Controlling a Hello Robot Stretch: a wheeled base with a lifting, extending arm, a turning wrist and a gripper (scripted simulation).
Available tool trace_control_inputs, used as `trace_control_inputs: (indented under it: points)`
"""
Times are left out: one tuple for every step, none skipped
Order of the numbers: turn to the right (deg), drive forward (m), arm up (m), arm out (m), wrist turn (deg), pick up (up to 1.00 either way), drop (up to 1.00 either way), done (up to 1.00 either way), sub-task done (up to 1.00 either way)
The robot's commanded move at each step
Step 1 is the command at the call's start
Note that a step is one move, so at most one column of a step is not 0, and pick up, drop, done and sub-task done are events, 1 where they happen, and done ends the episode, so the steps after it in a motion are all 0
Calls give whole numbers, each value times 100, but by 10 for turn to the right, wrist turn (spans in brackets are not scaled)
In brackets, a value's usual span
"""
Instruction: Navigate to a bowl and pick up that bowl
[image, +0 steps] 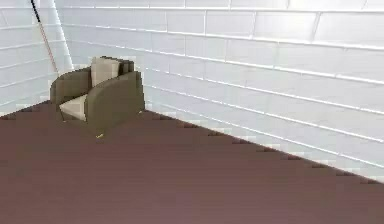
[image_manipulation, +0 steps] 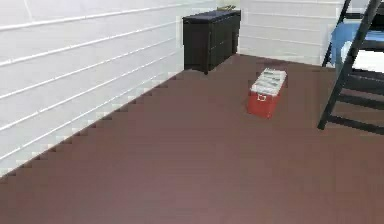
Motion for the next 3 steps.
trace_control_inputs:
  points:
    - [450, 0, 0, 0, 0, 0, 0, 0, 0]
    - [360, 0, 0, 0, 0, 0, 0, 0, 0]
    - [0, 10, 0, 0, 0, 0, 0, 0, 0]
